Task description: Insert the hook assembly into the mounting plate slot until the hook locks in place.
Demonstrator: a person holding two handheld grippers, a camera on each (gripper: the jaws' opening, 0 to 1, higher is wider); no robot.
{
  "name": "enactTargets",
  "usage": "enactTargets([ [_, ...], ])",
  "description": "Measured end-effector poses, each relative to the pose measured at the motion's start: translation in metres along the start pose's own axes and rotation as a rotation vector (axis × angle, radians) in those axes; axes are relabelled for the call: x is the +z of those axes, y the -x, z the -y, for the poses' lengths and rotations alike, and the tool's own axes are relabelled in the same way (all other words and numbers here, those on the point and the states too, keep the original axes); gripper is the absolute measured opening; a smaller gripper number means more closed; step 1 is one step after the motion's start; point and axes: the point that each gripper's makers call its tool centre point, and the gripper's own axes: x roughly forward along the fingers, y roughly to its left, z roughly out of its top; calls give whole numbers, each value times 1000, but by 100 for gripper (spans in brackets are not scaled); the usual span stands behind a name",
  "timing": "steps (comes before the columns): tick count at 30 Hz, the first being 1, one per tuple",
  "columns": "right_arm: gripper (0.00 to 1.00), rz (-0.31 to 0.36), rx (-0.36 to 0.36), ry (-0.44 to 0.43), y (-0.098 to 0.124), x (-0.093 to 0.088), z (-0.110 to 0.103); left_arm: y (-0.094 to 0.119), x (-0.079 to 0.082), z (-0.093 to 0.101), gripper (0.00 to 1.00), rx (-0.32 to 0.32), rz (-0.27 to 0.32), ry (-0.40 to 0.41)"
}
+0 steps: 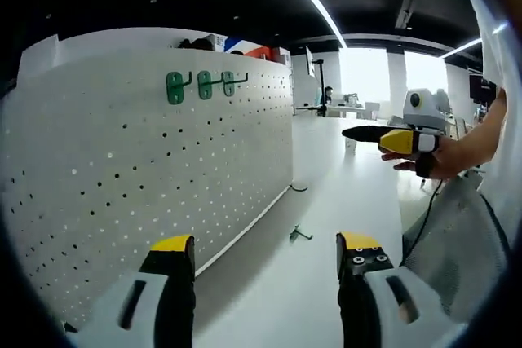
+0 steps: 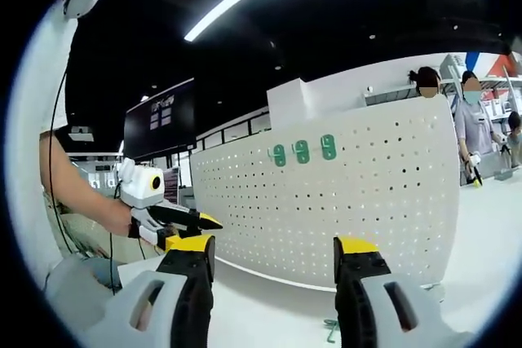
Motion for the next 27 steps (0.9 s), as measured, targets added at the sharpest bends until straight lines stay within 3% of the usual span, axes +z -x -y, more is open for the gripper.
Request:
enactTargets([
  [10,57,10,-11,-1,4,2,1,-14,-1,3,73,-46,-41,-50],
  [27,56,10,-21,8,11,3,4,-35,-16,11,72,-145,-136,-119],
])
